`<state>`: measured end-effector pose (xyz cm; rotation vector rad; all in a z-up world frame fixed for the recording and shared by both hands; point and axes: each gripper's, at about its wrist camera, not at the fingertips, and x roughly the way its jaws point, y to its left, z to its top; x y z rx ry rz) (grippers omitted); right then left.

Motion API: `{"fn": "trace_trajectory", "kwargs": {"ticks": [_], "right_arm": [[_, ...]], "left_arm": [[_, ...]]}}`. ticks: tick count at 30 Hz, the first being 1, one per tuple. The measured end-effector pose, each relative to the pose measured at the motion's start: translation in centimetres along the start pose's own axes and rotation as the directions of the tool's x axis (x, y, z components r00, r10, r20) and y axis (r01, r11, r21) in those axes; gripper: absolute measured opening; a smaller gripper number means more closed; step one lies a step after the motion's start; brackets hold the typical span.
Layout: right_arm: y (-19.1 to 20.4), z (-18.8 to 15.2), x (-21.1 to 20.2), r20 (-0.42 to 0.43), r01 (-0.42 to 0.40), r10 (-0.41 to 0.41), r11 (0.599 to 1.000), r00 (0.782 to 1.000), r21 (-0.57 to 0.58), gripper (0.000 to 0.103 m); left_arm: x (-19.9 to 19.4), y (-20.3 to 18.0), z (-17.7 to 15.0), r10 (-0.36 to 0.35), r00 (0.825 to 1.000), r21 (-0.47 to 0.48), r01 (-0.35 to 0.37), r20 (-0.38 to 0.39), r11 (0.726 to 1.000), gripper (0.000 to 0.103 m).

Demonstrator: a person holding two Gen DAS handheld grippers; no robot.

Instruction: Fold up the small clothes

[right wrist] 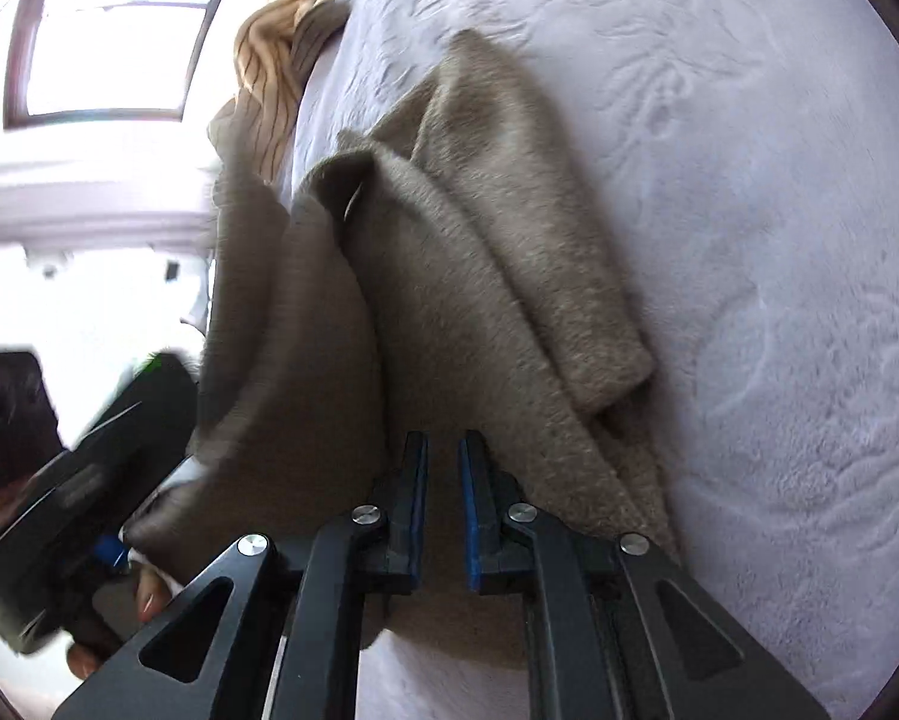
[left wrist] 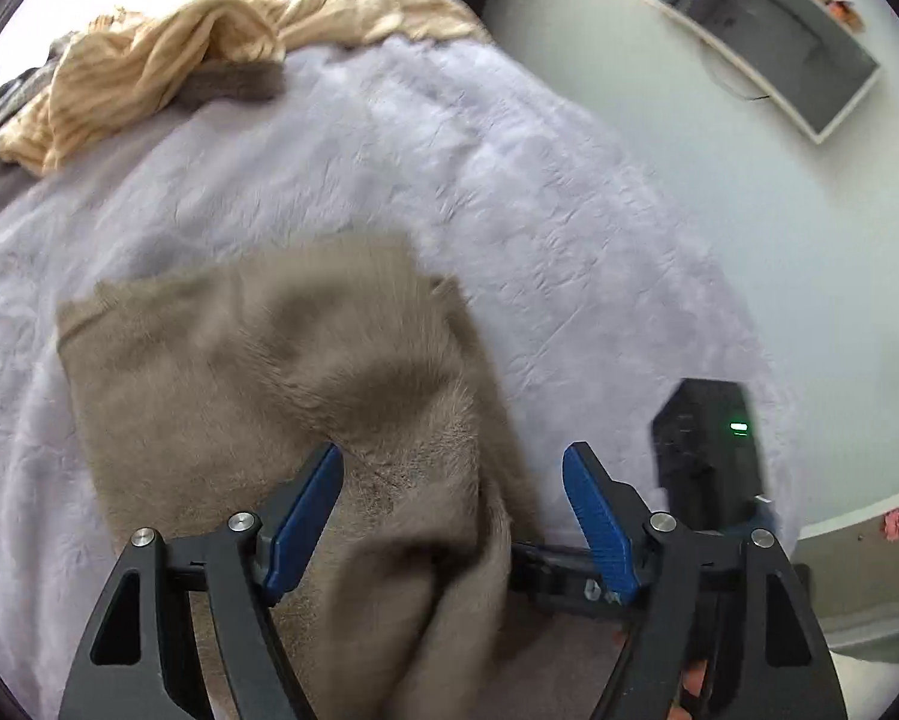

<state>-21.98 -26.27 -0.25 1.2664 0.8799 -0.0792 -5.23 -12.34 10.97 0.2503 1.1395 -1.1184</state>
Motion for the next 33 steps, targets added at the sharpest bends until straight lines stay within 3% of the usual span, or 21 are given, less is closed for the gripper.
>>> {"fn": "trace_trajectory", "kwargs": {"ticks": [3,5,8,10,11,12,13,14,15,16,19,22,27,33], "right_arm": [[-2.0,-0.1,-1.3,0.049,-0.113,0.108,0.987,0.993,0.114,0.031],[-3.2,-0.2,-2.1,0.087,-0.21,0.196,0.96,0.977,0.186,0.052],[-4.6,-0.2,-3.0,0.14,-0.344,0.318,0.904,0.938,0.253,0.065],[-4.8,0.3,-3.3,0.143,-0.396,0.37,0.881,0.918,0.258,0.065],[-4.3,0.3,-3.4,0.129,-0.397,0.376,0.883,0.918,0.249,0.065],[-3.5,0.5,-2.8,0.098,-0.373,0.359,0.899,0.928,0.23,0.065],[-2.7,1.0,-2.4,0.051,-0.297,0.292,0.936,0.955,0.19,0.065],[-2.0,1.1,-2.0,0.026,-0.25,0.249,0.954,0.968,0.165,0.052],[-0.6,1.2,-1.3,-0.011,-0.179,0.181,0.977,0.983,0.12,0.032],[0.9,1.2,-0.5,-0.052,-0.087,0.089,0.995,0.995,0.051,0.019],[5.3,0.6,-1.2,-0.021,0.052,-0.056,0.984,0.998,-0.17,0.019],[7.8,0.4,-3.5,0.063,0.109,-0.096,0.957,0.993,-0.268,0.018],[5.7,2.1,-3.1,0.083,0.201,-0.187,0.956,0.979,-0.213,0.018],[2.9,2.2,-1.3,0.098,0.33,-0.316,0.92,0.944,-0.21,0.02]], "left_arm": [[-3.0,1.0,-0.4,0.002,0.998,-0.004,-0.002,0.068,1.0,0.077],[-4.4,3.2,-1.2,0.071,0.994,-0.06,-0.066,0.087,0.996,0.077],[-5.0,7.5,-3.1,0.177,0.983,-0.161,-0.167,0.049,0.973,0.077],[-4.6,10.3,-4.5,0.242,0.97,-0.224,-0.239,-0.015,0.945,0.077],[-4.5,11.5,-5.3,0.257,0.966,-0.248,-0.258,-0.037,0.934,0.077],[-4.5,12.3,-6.0,0.269,0.962,-0.262,-0.272,-0.051,0.926,0.077],[-4.3,12.9,-6.6,0.283,0.957,-0.269,-0.291,-0.068,0.918,0.077],[-3.9,13.2,-7.2,0.294,0.953,-0.27,-0.304,-0.079,0.914,0.077],[-3.6,13.3,-7.6,0.302,0.949,-0.271,-0.315,-0.088,0.91,0.077],[-3.5,13.4,-7.9,0.306,0.947,-0.275,-0.322,-0.098,0.906,0.077],[-3.6,12.9,-8.1,0.294,0.952,-0.284,-0.306,-0.084,0.909,0.077],[-3.4,11.6,-8.2,0.293,0.954,-0.257,-0.301,-0.069,0.918,0.077],[-1.4,10.6,-7.7,0.276,0.957,-0.236,-0.29,-0.091,0.927,0.077],[-0.9,10.3,-7.9,0.264,0.957,-0.256,-0.287,-0.12,0.923,0.077]]}}
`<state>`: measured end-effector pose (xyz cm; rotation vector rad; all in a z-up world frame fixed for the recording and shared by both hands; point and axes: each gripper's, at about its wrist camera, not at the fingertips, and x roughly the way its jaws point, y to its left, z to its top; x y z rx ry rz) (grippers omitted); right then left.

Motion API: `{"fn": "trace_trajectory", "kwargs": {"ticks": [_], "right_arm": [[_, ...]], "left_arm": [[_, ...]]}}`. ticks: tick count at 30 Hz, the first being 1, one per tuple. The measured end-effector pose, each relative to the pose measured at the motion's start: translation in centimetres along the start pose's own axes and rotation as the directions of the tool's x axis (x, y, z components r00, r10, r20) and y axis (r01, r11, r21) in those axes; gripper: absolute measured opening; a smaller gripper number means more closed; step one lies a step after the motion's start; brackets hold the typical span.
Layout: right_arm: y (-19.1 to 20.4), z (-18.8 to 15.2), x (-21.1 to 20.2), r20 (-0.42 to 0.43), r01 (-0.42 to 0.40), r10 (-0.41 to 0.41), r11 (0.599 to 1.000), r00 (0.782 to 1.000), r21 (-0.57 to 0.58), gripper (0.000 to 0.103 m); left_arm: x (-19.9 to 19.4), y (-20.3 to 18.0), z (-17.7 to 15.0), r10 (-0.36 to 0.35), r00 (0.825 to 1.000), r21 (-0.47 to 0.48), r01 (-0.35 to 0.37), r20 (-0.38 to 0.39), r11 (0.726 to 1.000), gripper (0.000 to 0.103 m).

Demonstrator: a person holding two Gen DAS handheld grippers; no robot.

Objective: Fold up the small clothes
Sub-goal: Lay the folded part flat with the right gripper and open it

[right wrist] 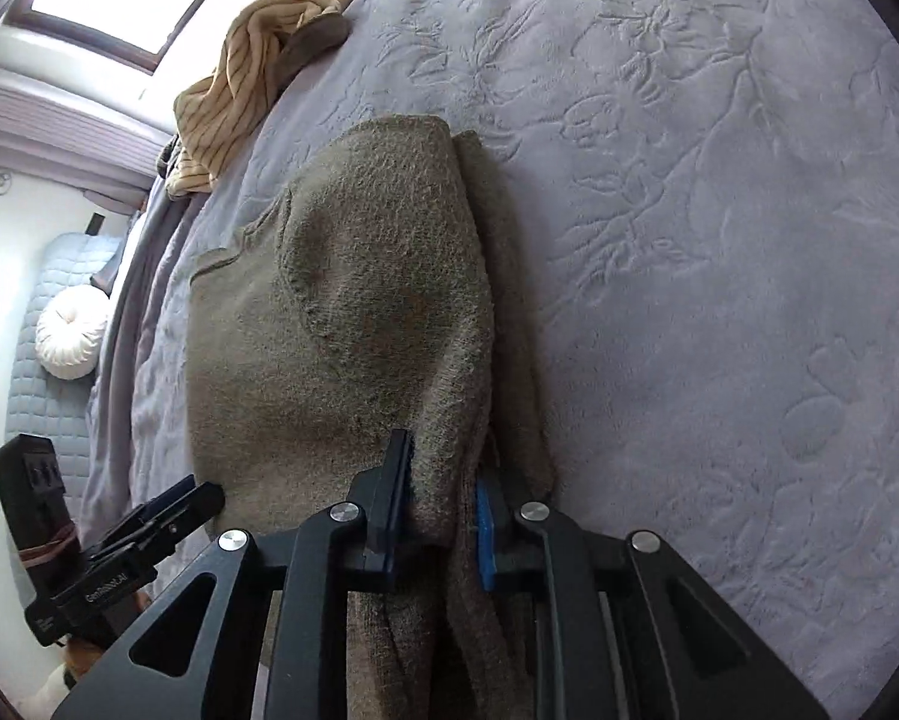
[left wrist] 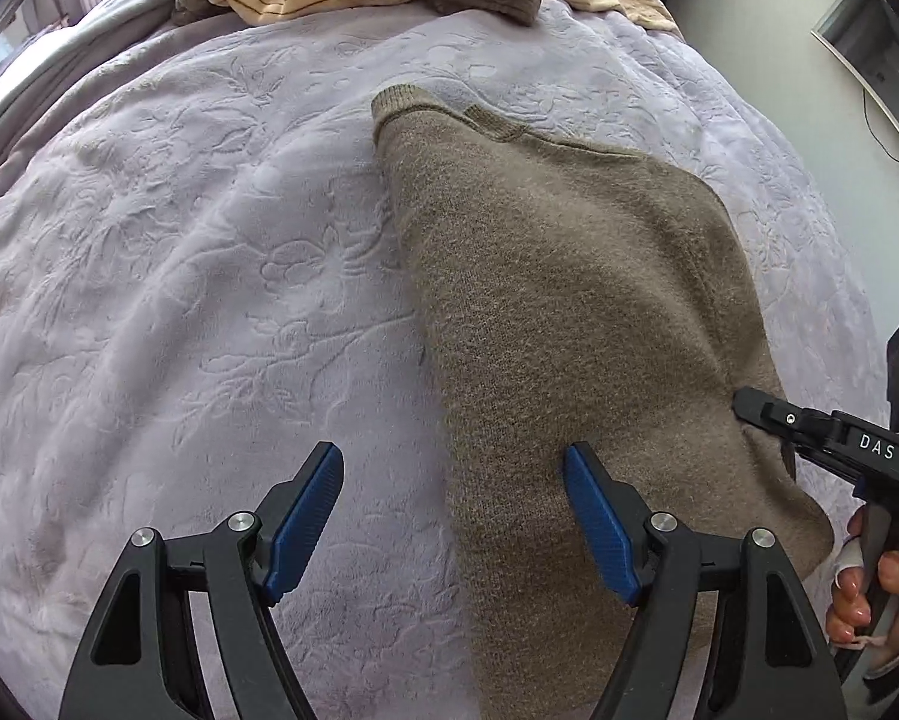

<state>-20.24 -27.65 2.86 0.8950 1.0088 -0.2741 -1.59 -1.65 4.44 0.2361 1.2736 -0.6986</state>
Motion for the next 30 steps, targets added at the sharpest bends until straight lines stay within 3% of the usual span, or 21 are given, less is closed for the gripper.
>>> {"fn": "trace_trajectory", "kwargs": {"ticks": [3,5,8,9,11,13,16,19,26,30], "right_arm": [[1.6,0.2,-0.2,-0.004,0.071,-0.071,0.997,0.997,-0.041,0.027],[2.1,0.0,-1.6,-0.003,0.156,-0.157,0.985,0.988,-0.071,0.039],[3.1,-0.3,-4.2,0.018,0.178,-0.177,0.981,0.984,-0.078,0.039],[3.5,-0.7,-5.3,0.027,0.153,-0.151,0.985,0.988,-0.079,0.039],[5.0,-1.5,-6.6,0.04,0.127,-0.123,0.985,0.992,-0.114,0.02],[5.8,-2.9,-7.4,0.038,0.131,-0.126,0.977,0.991,-0.169,0.012],[5.7,-5.0,-6.1,-0.027,0.174,-0.185,0.959,0.982,-0.224,0.012],[3.3,-6.1,-3.4,-0.102,0.265,-0.293,0.938,0.951,-0.222,0.001],[1.2,-5.5,-4.8,-0.13,0.307,-0.33,0.937,0.935,-0.169,0.004],[1.2,-5.1,-6.8,-0.138,0.285,-0.302,0.949,0.943,-0.132,0.007]], "left_arm": [[-0.5,0.3,-0.2,0.013,1.0,-0.004,-0.013,-0.01,1.0,0.077],[-1.1,0.5,-0.3,0.03,0.999,-0.007,-0.03,-0.017,1.0,0.077],[-1.7,0.7,-0.6,0.065,0.997,-0.01,-0.065,-0.031,0.998,0.077],[-1.9,0.7,-0.9,0.072,0.997,-0.011,-0.072,-0.04,0.997,0.077],[-2.0,0.8,-1.5,0.073,0.996,-0.015,-0.074,-0.059,0.997,0.077],[-1.6,0.8,-2.4,0.077,0.993,-0.015,-0.079,-0.089,0.997,0.077],[0.1,0.3,-4.1,0.104,0.984,0.021,-0.102,-0.146,0.995,0.077],[1.2,0.5,-5.0,0.095,0.977,-0.009,-0.099,-0.193,0.995,0.082],[-1.1,0.7,-4.3,0.141,0.969,-0.007,-0.146,-0.203,0.989,0.082],[-2.8,0.6,-4.1,0.147,0.97,-0.029,-0.155,-0.195,0.987,0.082]]}}
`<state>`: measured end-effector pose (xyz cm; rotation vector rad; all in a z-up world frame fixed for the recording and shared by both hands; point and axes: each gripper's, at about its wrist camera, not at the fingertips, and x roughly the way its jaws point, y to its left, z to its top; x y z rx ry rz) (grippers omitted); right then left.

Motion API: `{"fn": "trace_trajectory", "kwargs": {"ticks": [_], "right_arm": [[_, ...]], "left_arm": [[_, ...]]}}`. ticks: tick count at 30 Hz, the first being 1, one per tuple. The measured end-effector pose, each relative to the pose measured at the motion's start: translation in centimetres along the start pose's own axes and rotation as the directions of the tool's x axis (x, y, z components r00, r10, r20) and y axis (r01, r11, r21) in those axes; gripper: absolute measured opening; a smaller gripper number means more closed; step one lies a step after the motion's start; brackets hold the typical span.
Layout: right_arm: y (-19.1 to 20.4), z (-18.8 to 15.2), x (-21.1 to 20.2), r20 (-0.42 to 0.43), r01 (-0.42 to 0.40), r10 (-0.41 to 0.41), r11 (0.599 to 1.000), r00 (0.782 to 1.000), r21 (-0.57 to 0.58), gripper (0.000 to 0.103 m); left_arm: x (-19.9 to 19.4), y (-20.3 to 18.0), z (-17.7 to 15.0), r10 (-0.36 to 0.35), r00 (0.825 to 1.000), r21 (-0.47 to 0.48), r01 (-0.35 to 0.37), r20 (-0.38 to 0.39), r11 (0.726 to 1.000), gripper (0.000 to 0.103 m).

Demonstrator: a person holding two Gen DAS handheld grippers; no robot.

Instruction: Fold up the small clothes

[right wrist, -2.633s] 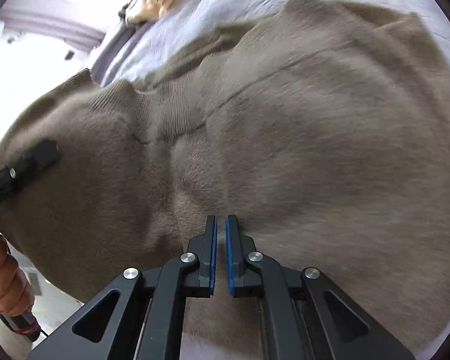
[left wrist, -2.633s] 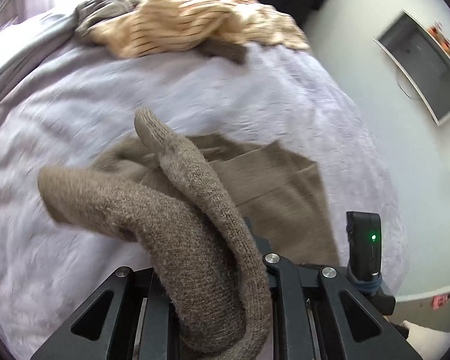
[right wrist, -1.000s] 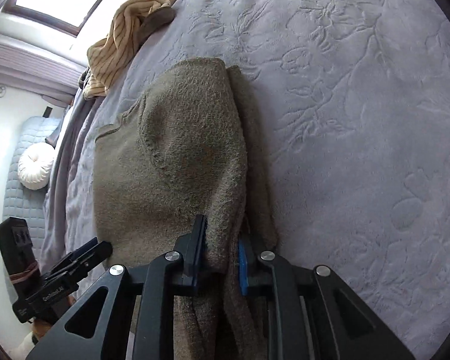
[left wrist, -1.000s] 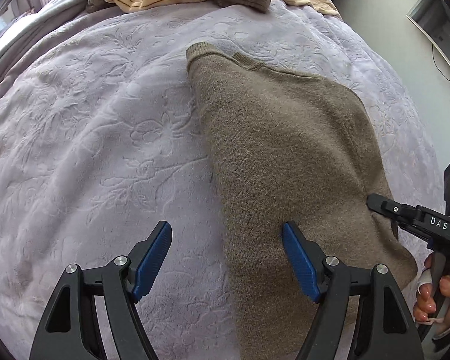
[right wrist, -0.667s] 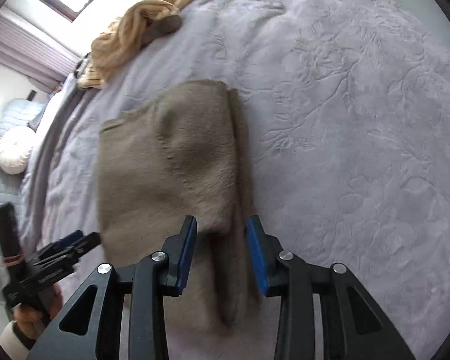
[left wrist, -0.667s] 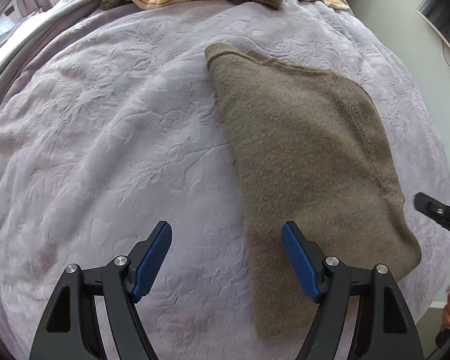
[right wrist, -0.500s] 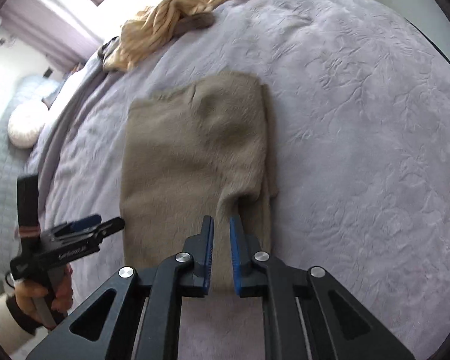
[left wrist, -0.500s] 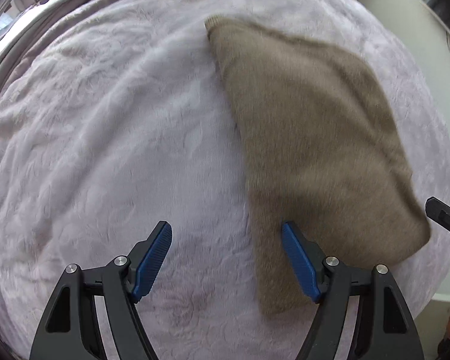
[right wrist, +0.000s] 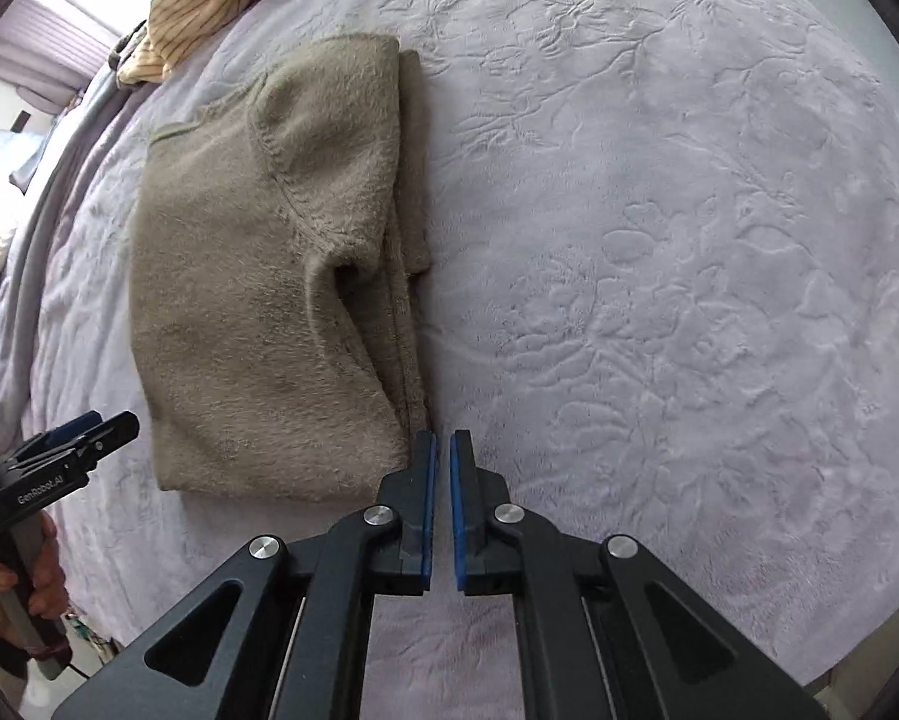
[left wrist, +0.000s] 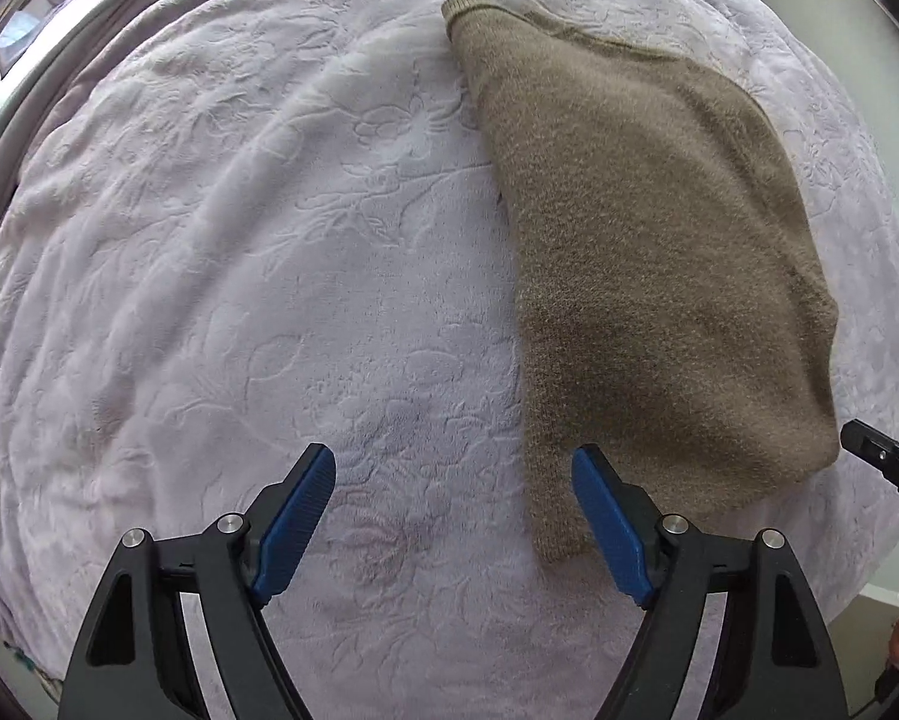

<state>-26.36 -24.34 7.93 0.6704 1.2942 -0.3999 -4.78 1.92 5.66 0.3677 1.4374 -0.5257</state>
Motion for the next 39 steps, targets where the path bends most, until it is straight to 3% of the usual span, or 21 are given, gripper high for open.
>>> {"fn": "trace_trajectory", "kwargs": {"ticks": [6,10,19,20,21,25,30,39], "right_arm": [[0.6,-0.4,-1.9,-0.015,-0.028,0.028,0.999,0.999,-0.02,0.01],[1.0,-0.9,-2.5,-0.026,-0.045,0.044,0.999,0.999,-0.029,0.039],[1.1,-0.3,-2.5,-0.038,-0.068,0.067,0.997,0.997,-0.035,0.044],[1.0,-0.2,-2.4,-0.04,-0.07,0.069,0.997,0.997,-0.036,0.045],[1.0,-0.1,-2.4,-0.042,-0.073,0.072,0.997,0.997,-0.037,0.046],[0.8,0.3,-2.2,-0.045,-0.078,0.076,0.996,0.996,-0.043,0.053],[0.7,1.3,-1.8,-0.054,-0.101,0.098,0.994,0.994,-0.049,0.069],[0.3,5.1,-0.9,-0.045,-0.12,0.118,0.991,0.992,-0.055,0.07]], "left_arm": [[-1.7,-0.5,-0.3,0.014,1.0,-0.007,-0.014,-0.002,1.0,0.082],[-2.4,-1.1,-0.7,0.023,1.0,-0.008,-0.023,-0.004,1.0,0.082],[-2.3,-2.1,-1.4,0.034,0.999,-0.032,-0.035,-0.01,0.999,0.083],[-2.3,-2.2,-1.4,0.039,0.999,-0.029,-0.039,-0.006,0.999,0.088],[-2.2,-2.3,-1.4,0.046,0.999,-0.029,-0.046,-0.003,0.999,0.103],[-2.3,-2.8,-1.2,0.059,0.998,-0.022,-0.058,0.014,0.998,0.103],[-2.1,-3.0,-0.2,0.078,0.997,0.001,-0.078,0.029,0.997,0.103],[-1.7,-2.8,2.5,0.087,0.996,-0.016,-0.086,0.033,0.996,0.103]]}}
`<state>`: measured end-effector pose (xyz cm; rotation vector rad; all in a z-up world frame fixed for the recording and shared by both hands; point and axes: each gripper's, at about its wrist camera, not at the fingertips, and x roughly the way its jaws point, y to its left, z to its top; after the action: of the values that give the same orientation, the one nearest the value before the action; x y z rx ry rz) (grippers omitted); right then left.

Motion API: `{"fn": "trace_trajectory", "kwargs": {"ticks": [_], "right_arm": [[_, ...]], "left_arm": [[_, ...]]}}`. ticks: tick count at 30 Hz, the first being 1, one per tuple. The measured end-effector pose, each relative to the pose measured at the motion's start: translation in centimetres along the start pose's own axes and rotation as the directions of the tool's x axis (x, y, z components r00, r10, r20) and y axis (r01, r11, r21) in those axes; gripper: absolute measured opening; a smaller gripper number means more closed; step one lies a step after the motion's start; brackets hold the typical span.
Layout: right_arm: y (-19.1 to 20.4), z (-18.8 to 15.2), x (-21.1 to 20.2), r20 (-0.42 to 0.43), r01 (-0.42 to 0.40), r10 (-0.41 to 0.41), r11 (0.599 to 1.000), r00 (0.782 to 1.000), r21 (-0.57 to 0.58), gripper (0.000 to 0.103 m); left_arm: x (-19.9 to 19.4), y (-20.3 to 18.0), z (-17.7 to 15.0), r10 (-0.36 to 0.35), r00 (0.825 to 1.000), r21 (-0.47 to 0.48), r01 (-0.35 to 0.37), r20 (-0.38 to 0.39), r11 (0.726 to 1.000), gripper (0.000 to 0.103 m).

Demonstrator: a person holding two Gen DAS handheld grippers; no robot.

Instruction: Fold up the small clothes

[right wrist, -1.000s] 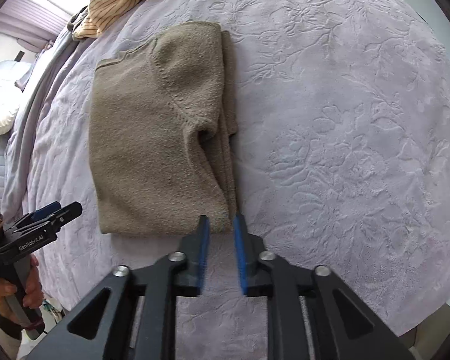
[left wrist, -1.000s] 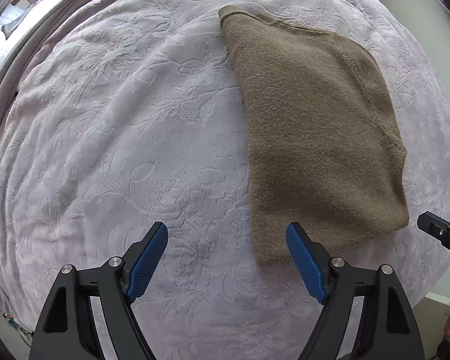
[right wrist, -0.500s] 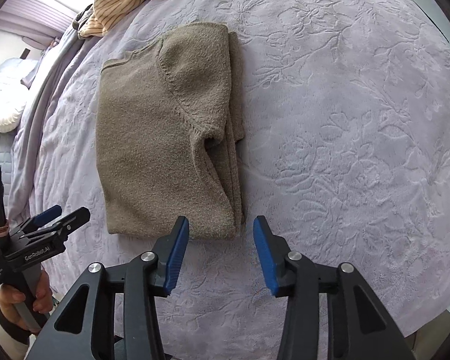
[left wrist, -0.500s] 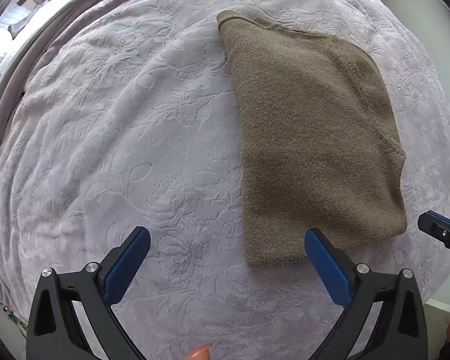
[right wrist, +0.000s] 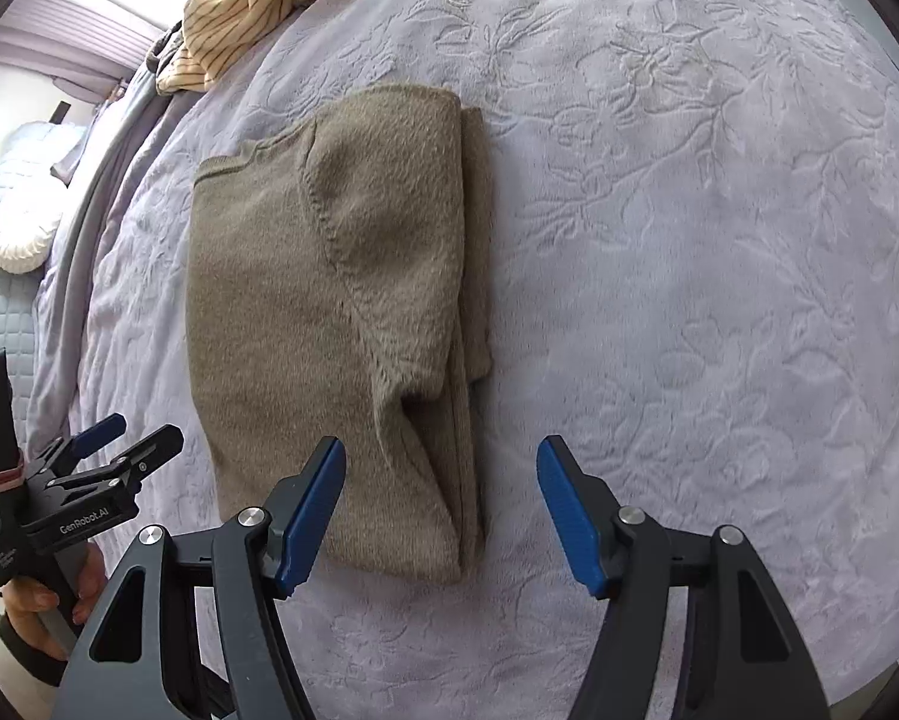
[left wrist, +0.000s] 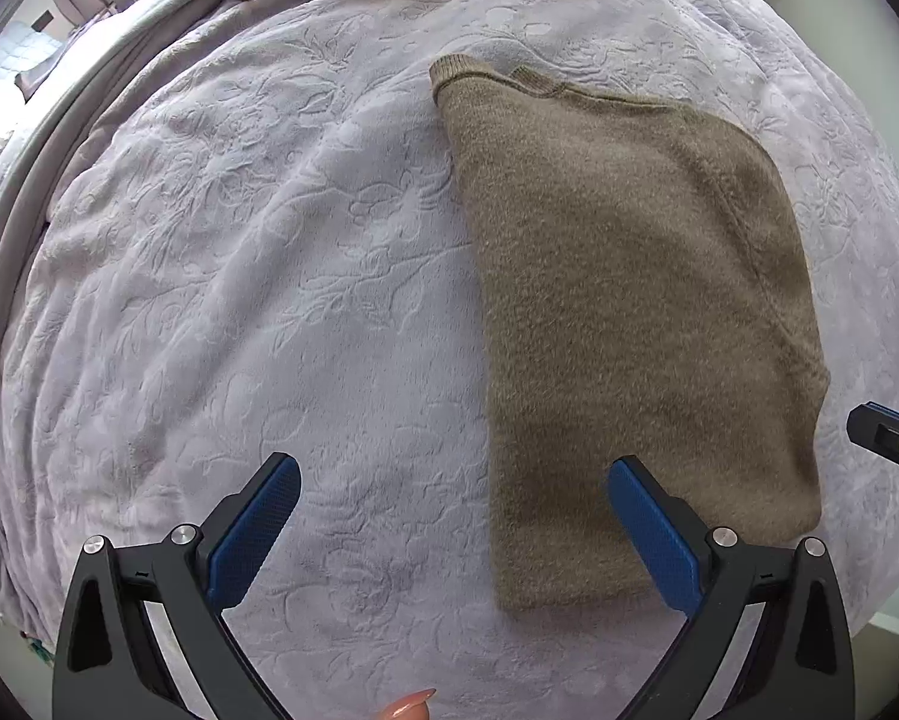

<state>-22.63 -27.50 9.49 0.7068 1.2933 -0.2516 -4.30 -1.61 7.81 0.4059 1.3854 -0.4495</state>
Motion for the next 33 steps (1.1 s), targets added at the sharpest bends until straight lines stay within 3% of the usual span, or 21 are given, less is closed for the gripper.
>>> {"fn": "trace_trajectory", "kwargs": {"ticks": [4,33], "right_arm": [[0.1,0.9,0.1,0.002,0.0,0.0,1.0,1.0,-0.01,0.074],[0.1,2.0,0.6,-0.003,-0.005,0.005,1.0,1.0,-0.016,0.074]], "left_arm": [[0.0,-0.2,0.5,-0.013,1.0,-0.012,0.013,-0.008,1.0,0.103],[1.0,-0.2,0.7,-0.006,0.999,-0.028,0.005,-0.037,1.0,0.103]]}}
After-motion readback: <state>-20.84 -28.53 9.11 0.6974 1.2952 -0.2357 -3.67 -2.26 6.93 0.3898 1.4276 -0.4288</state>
